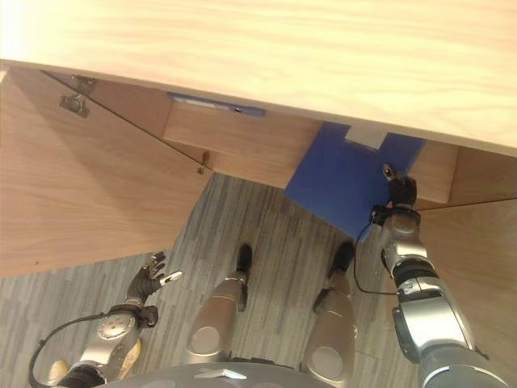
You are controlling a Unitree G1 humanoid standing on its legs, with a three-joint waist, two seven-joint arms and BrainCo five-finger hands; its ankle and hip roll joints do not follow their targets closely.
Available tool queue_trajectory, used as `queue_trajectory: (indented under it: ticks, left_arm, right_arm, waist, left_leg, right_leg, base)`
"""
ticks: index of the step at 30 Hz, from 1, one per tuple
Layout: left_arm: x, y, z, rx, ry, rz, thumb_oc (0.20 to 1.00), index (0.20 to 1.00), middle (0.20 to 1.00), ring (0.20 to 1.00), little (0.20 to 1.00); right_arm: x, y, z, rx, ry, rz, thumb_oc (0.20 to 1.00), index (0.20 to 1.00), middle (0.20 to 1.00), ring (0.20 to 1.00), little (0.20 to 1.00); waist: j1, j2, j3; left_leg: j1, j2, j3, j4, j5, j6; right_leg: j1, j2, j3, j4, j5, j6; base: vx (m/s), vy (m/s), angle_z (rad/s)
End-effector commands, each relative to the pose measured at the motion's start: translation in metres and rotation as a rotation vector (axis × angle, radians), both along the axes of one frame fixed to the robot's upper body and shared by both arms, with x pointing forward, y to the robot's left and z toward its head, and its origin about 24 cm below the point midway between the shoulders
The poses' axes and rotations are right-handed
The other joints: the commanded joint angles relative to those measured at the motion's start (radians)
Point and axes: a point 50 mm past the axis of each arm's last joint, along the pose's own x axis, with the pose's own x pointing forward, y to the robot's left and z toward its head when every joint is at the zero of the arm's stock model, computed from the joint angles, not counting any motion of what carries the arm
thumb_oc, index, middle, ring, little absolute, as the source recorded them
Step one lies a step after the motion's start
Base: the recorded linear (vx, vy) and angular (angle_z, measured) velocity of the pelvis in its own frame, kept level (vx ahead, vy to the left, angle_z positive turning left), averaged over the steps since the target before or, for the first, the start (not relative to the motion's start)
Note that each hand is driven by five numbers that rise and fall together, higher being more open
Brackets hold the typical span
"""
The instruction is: Put the empty folder in the office cabinet
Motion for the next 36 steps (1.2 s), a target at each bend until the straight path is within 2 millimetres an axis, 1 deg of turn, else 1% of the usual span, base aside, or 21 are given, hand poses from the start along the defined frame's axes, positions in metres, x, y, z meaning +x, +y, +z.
queue_trajectory:
  ticks: [1, 2, 3, 4, 5, 6, 8, 11, 14, 15, 16, 18, 22, 26, 27, 28, 29, 31, 32, 33, 36]
  left_arm:
    - [-0.003, 0.030, 0.007, 0.149, -0.008, -0.014, 1.000, 1.000, 1.000, 1.000, 1.000]
    - [-0.003, 0.030, 0.007, 0.149, -0.008, -0.014, 1.000, 1.000, 1.000, 1.000, 1.000]
    - [-0.003, 0.027, 0.006, 0.145, -0.002, -0.018, 1.000, 1.000, 1.000, 1.000, 1.000]
    - [-0.003, 0.027, 0.006, 0.145, -0.002, -0.018, 1.000, 1.000, 1.000, 1.000, 1.000]
    - [-0.002, 0.021, 0.004, 0.143, 0.003, -0.019, 1.000, 1.000, 1.000, 1.000, 1.000]
    - [-0.002, 0.021, 0.004, 0.143, 0.003, -0.019, 1.000, 1.000, 1.000, 1.000, 1.000]
    - [0.004, 0.009, 0.003, 0.136, -0.008, -0.031, 1.000, 1.000, 1.000, 1.000, 1.000]
    - [0.010, -0.003, 0.004, 0.131, -0.029, -0.053, 1.000, 1.000, 1.000, 1.000, 1.000]
    - [0.010, -0.003, 0.004, 0.131, -0.029, -0.053, 1.000, 1.000, 1.000, 1.000, 1.000]
    - [0.011, -0.011, 0.004, 0.125, -0.037, -0.074, 1.000, 1.000, 1.000, 1.000, 1.000]
    - [0.015, -0.019, 0.005, 0.135, -0.053, -0.109, 1.000, 1.000, 1.000, 1.000, 1.000]
    - [0.017, -0.022, 0.006, 0.145, -0.062, -0.129, 1.000, 1.000, 1.000, 1.000, 1.000]
    - [0.019, -0.026, 0.007, 0.154, -0.071, -0.154, 1.000, 1.000, 1.000, 1.000, 1.000]
    - [0.023, -0.030, 0.010, 0.160, -0.091, -0.172, 1.000, 1.000, 1.000, 1.000, 1.000]
    - [0.023, -0.030, 0.010, 0.160, -0.091, -0.172, 1.000, 1.000, 1.000, 1.000, 1.000]
    - [0.024, -0.031, 0.011, 0.160, -0.096, -0.172, 1.000, 1.000, 1.000, 1.000, 1.000]
    - [0.026, -0.034, 0.012, 0.153, -0.105, -0.176, 1.000, 1.000, 1.000, 1.000, 1.000]
    - [0.028, -0.035, 0.015, 0.156, -0.121, -0.186, 1.000, 1.000, 1.000, 1.000, 1.000]
    - [0.029, -0.036, 0.015, 0.156, -0.121, -0.186, 1.000, 1.000, 1.000, 1.000, 1.000]
    - [0.029, -0.038, 0.016, 0.155, -0.128, -0.198, 1.000, 1.000, 1.000, 1.000, 1.000]
    - [0.027, -0.042, 0.014, 0.149, -0.119, -0.219, 1.000, 1.000, 1.000, 1.000, 1.000]
  right_arm:
    - [0.016, 0.021, 0.029, -0.002, -0.152, -0.003, 0.200, 0.200, 0.200, 0.200, 0.200]
    - [0.016, 0.021, 0.029, -0.002, -0.152, -0.003, 0.200, 0.200, 0.200, 0.200, 0.200]
    - [0.021, 0.029, 0.033, 0.000, -0.160, 0.002, 0.200, 0.200, 0.200, 0.200, 0.200]
    - [0.021, 0.029, 0.033, 0.000, -0.160, 0.002, 0.200, 0.200, 0.200, 0.200, 0.200]
    - [0.036, 0.051, 0.051, 0.008, -0.196, 0.019, 0.200, 0.200, 0.200, 0.200, 0.200]
    - [0.036, 0.051, 0.051, 0.008, -0.196, 0.019, 0.200, 0.200, 0.200, 0.200, 0.200]
    - [0.046, 0.071, 0.072, 0.092, -0.284, -0.051, 0.200, 0.200, 0.200, 0.200, 0.200]
    - [0.048, 0.080, 0.084, 0.174, -0.349, -0.150, 0.200, 0.200, 0.200, 0.200, 0.200]
    - [0.048, 0.080, 0.084, 0.174, -0.349, -0.150, 0.200, 0.200, 0.200, 0.200, 0.200]
    - [0.049, 0.081, 0.087, 0.220, -0.362, -0.199, 0.200, 0.200, 0.200, 0.200, 0.200]
    - [0.051, 0.076, 0.092, 0.320, -0.377, -0.309, 0.200, 0.200, 0.200, 0.200, 0.200]
    - [0.052, 0.070, 0.094, 0.392, -0.379, -0.367, 0.200, 0.200, 0.200, 0.200, 0.200]
    - [0.053, 0.061, 0.095, 0.437, -0.369, -0.426, 0.200, 0.200, 0.200, 0.200, 0.200]
    - [0.054, 0.046, 0.099, 0.481, -0.356, -0.500, 0.200, 0.200, 0.200, 0.200, 0.200]
    - [0.054, 0.046, 0.099, 0.481, -0.356, -0.500, 0.200, 0.200, 0.200, 0.200, 0.200]
    - [0.054, 0.040, 0.102, 0.473, -0.363, -0.532, 0.200, 0.200, 0.200, 0.200, 0.200]
    - [0.051, 0.027, 0.107, 0.460, -0.367, -0.613, 0.200, 0.200, 0.200, 0.200, 0.200]
    - [0.051, 0.017, 0.117, 0.462, -0.379, -0.649, 0.200, 0.200, 0.200, 0.200, 0.200]
    - [0.051, 0.016, 0.117, 0.461, -0.380, -0.649, 0.200, 0.200, 0.200, 0.200, 0.200]
    - [0.050, 0.006, 0.123, 0.499, -0.394, -0.692, 0.200, 0.200, 0.200, 0.200, 0.200]
    - [0.043, -0.021, 0.136, 0.591, -0.440, -0.784, 0.200, 0.200, 0.200, 0.200, 0.200]
  waist:
    - [0.019, -0.072, -0.040]
    - [0.019, -0.072, -0.040]
    - [0.018, -0.069, -0.039]
    - [0.018, -0.069, -0.039]
    - [0.019, -0.066, -0.038]
    - [0.019, -0.066, -0.038]
    - [0.025, -0.056, -0.034]
    - [0.042, -0.041, -0.035]
    - [0.043, -0.041, -0.035]
    - [0.051, -0.034, -0.039]
    - [0.068, -0.020, -0.042]
    - [0.075, -0.017, -0.046]
    - [0.084, -0.014, -0.049]
    - [0.093, -0.008, -0.048]
    - [0.093, -0.008, -0.048]
    - [0.096, -0.003, -0.048]
    - [0.103, 0.008, -0.047]
    - [0.113, 0.021, -0.045]
    - [0.113, 0.021, -0.045]
    - [0.121, 0.034, -0.044]
    - [0.135, 0.056, -0.046]
  left_leg:
    - [0.030, -0.054, 0.007, 0.087, -0.154, 0.007]
    - [0.030, -0.054, 0.007, 0.087, -0.154, 0.007]
    - [0.035, -0.047, 0.009, 0.073, -0.149, 0.005]
    - [0.035, -0.047, 0.009, 0.073, -0.149, 0.005]
    - [0.043, -0.031, 0.015, 0.039, -0.132, -0.002]
    - [0.043, -0.031, 0.015, 0.039, -0.132, -0.002]
    - [0.049, -0.015, 0.019, 0.000, -0.112, -0.008]
    - [0.048, -0.010, 0.016, -0.026, -0.099, -0.007]
    - [0.048, -0.010, 0.016, -0.026, -0.099, -0.007]
    - [0.047, -0.009, 0.012, -0.033, -0.096, -0.006]
    - [0.042, -0.009, 0.005, -0.035, -0.096, -0.006]
    - [0.038, -0.013, 0.002, -0.041, -0.093, -0.005]
    - [0.032, -0.017, -0.004, -0.042, -0.093, -0.005]
    - [0.022, -0.026, -0.012, -0.037, -0.096, -0.004]
    - [0.022, -0.026, -0.012, -0.037, -0.096, -0.004]
    - [0.019, -0.028, -0.014, -0.037, -0.096, -0.004]
    - [0.013, -0.032, -0.020, -0.037, -0.094, -0.004]
    - [0.003, -0.037, -0.028, -0.040, -0.089, -0.004]
    - [0.002, -0.037, -0.029, -0.040, -0.089, -0.004]
    - [-0.003, -0.041, -0.034, -0.045, -0.085, -0.004]
    - [-0.012, -0.041, -0.040, -0.058, -0.077, -0.006]
  right_leg:
    - [-0.033, -0.132, 0.089, -0.085, 0.119, 0.119]
    - [-0.033, -0.132, 0.089, -0.085, 0.119, 0.119]
    - [-0.034, -0.126, 0.087, -0.085, 0.116, 0.117]
    - [-0.034, -0.126, 0.087, -0.085, 0.116, 0.117]
    - [-0.040, -0.105, 0.084, -0.088, 0.105, 0.111]
    - [-0.040, -0.105, 0.084, -0.088, 0.105, 0.111]
    - [-0.048, -0.080, 0.090, -0.092, 0.093, 0.103]
    - [-0.053, -0.069, 0.089, -0.097, 0.084, 0.100]
    - [-0.053, -0.069, 0.089, -0.097, 0.084, 0.100]
    - [-0.053, -0.068, 0.089, -0.098, 0.080, 0.100]
    - [-0.051, -0.063, 0.085, -0.099, 0.073, 0.097]
    - [-0.050, -0.066, 0.082, -0.099, 0.071, 0.099]
    - [-0.049, -0.068, 0.079, -0.100, 0.068, 0.099]
    - [-0.051, -0.074, 0.077, -0.099, 0.068, 0.101]
    - [-0.051, -0.074, 0.077, -0.099, 0.068, 0.101]
    - [-0.051, -0.076, 0.076, -0.099, 0.067, 0.101]
    - [-0.053, -0.081, 0.074, -0.098, 0.067, 0.103]
    - [-0.057, -0.085, 0.070, -0.097, 0.066, 0.105]
    - [-0.057, -0.085, 0.069, -0.097, 0.066, 0.105]
    - [-0.063, -0.088, 0.068, -0.095, 0.065, 0.106]
    - [-0.074, -0.090, 0.063, -0.094, 0.061, 0.107]
  base:
    - [0.02, -0.031, 0.01]
    - [0.04, -0.042, 0.03]
    - [0.00, 0.000, 0.00]
    - [0.04, -0.072, 0.03]
    - [0.03, -0.062, 0.01]
    - [0.06, -0.091, 0.01]
    - [0.04, -0.051, -0.01]
    - [0.01, -0.024, -0.06]
    - [0.00, -0.004, 0.05]
    - [0.02, -0.036, 0.06]
    - [0.02, -0.039, 0.03]
    - [0.00, 0.000, 0.00]
    - [0.00, -0.006, 0.13]
    - [0.00, -0.002, 0.03]
    - [0.00, 0.002, 0.06]
    - [0.00, 0.005, 0.06]
    - [0.01, 0.000, 0.07]
    - [0.01, -0.007, 0.06]
    - [0.01, -0.010, 0.12]
    - [0.01, -0.013, 0.13]
    - [0.03, -0.020, 0.09]
